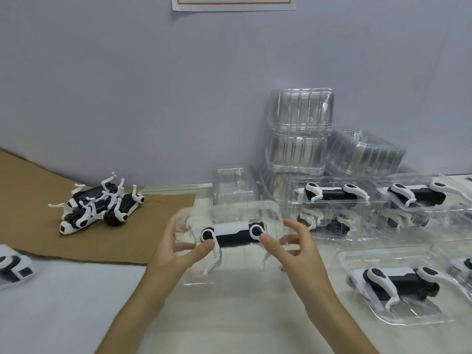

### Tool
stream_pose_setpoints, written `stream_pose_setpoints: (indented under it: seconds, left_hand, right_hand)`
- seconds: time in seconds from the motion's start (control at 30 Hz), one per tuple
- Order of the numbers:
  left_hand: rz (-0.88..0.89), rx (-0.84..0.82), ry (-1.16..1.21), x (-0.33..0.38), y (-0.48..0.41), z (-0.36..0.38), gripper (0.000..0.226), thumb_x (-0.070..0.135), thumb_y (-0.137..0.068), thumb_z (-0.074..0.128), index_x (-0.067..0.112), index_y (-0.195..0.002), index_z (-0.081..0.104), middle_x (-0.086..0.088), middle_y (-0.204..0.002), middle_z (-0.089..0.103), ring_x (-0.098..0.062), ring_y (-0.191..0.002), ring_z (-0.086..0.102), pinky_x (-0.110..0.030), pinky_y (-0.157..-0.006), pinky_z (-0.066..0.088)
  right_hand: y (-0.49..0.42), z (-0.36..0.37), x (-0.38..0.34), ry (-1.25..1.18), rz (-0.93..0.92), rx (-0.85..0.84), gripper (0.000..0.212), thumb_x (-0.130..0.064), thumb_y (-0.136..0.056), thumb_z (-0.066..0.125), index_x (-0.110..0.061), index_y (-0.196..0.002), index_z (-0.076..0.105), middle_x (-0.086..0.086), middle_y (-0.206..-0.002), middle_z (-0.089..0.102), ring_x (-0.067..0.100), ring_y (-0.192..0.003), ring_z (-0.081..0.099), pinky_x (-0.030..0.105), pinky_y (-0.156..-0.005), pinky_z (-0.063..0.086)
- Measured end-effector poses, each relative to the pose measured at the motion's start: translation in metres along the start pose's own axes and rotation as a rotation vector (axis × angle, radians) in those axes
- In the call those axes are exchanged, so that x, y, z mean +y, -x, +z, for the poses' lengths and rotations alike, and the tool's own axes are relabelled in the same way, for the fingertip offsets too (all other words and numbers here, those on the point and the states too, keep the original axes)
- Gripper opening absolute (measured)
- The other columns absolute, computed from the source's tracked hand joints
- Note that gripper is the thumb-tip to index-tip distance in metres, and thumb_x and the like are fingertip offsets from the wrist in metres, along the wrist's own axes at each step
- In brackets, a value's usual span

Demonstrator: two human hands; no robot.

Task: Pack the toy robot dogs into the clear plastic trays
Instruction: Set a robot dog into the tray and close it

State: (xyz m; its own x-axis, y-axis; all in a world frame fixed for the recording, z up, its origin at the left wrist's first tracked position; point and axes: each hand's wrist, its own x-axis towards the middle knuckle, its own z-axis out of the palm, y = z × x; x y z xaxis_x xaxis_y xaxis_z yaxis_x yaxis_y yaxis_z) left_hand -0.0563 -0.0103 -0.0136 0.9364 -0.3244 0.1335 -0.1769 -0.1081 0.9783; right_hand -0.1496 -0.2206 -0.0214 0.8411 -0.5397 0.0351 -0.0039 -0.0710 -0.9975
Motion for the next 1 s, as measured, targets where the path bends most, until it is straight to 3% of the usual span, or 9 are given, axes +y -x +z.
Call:
stream_pose_setpoints:
  seconds: [0.07, 0.17, 0.3, 0.47, 0.53, 0.67, 0.8, 0.9, 1.0]
  left_hand:
    - [-0.138, -0.074, 0.090, -0.001, 0.002, 0.000, 0.082, 0.059, -0.063, 0.087, 0.054, -0.136, 0.049, 0.015, -0.121, 0.066, -0.005, -0.101, 0.068, -0.031, -0.080, 0.054]
    - [-0.216, -0.015, 0.278, -0.007, -0.002, 0.000, 0.069, 0.033, -0.078, 0.077, 0.032, -0.142, 0.051, 0.007, -0.123, 0.068, -0.013, -0.100, 0.069, -0.032, -0.077, 0.056]
    - [-0.182, 0.072, 0.330, -0.010, -0.008, -0.010, 0.077, 0.037, -0.069, 0.077, 0.038, -0.142, 0.051, 0.009, -0.144, 0.054, -0.012, -0.132, 0.051, -0.040, -0.113, 0.039]
    - [-0.078, -0.061, -0.172, -0.024, -0.009, -0.004, 0.080, 0.027, -0.074, 0.090, 0.045, -0.139, 0.048, 0.019, -0.141, 0.047, -0.010, -0.132, 0.049, -0.033, -0.103, 0.043]
    - [0.051, -0.003, -0.427, -0.035, -0.010, 0.005, 0.083, 0.018, -0.082, 0.083, 0.044, -0.146, 0.036, 0.016, -0.138, 0.043, -0.013, -0.131, 0.049, -0.035, -0.104, 0.044]
    - [0.076, 0.245, -0.504, -0.047, -0.010, 0.015, 0.093, 0.025, -0.077, 0.086, 0.030, -0.152, 0.032, 0.014, -0.123, 0.045, -0.013, -0.106, 0.056, -0.031, -0.082, 0.044]
    - [0.112, 0.253, -0.456, -0.050, -0.010, 0.022, 0.067, 0.023, -0.079, 0.084, 0.029, -0.136, 0.049, 0.018, -0.108, 0.048, 0.000, -0.091, 0.057, -0.023, -0.073, 0.046]
    - [0.106, 0.151, -0.397, -0.048, -0.009, 0.025, 0.068, 0.021, -0.086, 0.078, 0.036, -0.142, 0.043, 0.018, -0.117, 0.050, 0.003, -0.105, 0.056, -0.025, -0.088, 0.047]
    - [0.056, 0.113, -0.322, -0.043, -0.009, 0.022, 0.052, 0.023, -0.091, 0.073, 0.047, -0.128, 0.046, 0.018, -0.117, 0.055, 0.000, -0.108, 0.059, -0.021, -0.088, 0.046]
  right_hand:
    - [-0.001, 0.001, 0.002, -0.048, 0.141, -0.092, 0.055, -0.046, -0.083, 0.074, -0.034, -0.132, 0.052, 0.000, -0.112, 0.063, 0.015, -0.091, 0.066, 0.032, -0.079, 0.052]
    - [-0.001, 0.002, 0.006, -0.084, 0.212, -0.160, 0.058, -0.035, -0.089, 0.072, -0.032, -0.141, 0.046, -0.003, -0.129, 0.057, 0.014, -0.109, 0.063, 0.031, -0.090, 0.051]
    - [-0.001, 0.001, 0.003, -0.072, 0.126, -0.103, 0.065, -0.032, -0.089, 0.071, -0.039, -0.147, 0.042, -0.012, -0.150, 0.042, 0.010, -0.139, 0.041, 0.035, -0.110, 0.037]
    - [0.007, 0.007, 0.008, 0.319, -0.085, -0.115, 0.066, -0.032, -0.092, 0.067, -0.046, -0.149, 0.036, -0.022, -0.157, 0.031, -0.002, -0.142, 0.030, 0.023, -0.109, 0.028]
    - [0.010, 0.009, 0.013, 0.476, -0.132, -0.163, 0.064, -0.035, -0.094, 0.063, -0.049, -0.149, 0.033, -0.022, -0.163, 0.016, -0.001, -0.146, 0.022, 0.019, -0.104, 0.024]
    - [0.013, 0.011, 0.017, 0.550, -0.173, -0.159, 0.069, -0.038, -0.096, 0.058, -0.050, -0.153, 0.021, -0.027, -0.163, -0.003, 0.000, -0.148, 0.015, 0.017, -0.101, 0.020]
    - [0.014, 0.012, 0.014, 0.500, -0.237, -0.146, 0.066, -0.037, -0.095, 0.059, -0.055, -0.148, 0.024, -0.034, -0.158, 0.004, -0.016, -0.132, 0.018, 0.008, -0.096, 0.023]
    - [0.013, 0.010, 0.012, 0.516, -0.233, -0.102, 0.061, -0.036, -0.095, 0.060, -0.049, -0.147, 0.032, -0.029, -0.160, 0.011, -0.005, -0.144, 0.017, 0.018, -0.105, 0.022]
    - [0.014, 0.010, 0.008, 0.515, -0.246, -0.027, 0.052, -0.030, -0.094, 0.062, -0.048, -0.138, 0.041, -0.025, -0.156, 0.023, 0.003, -0.144, 0.025, 0.030, -0.114, 0.024]
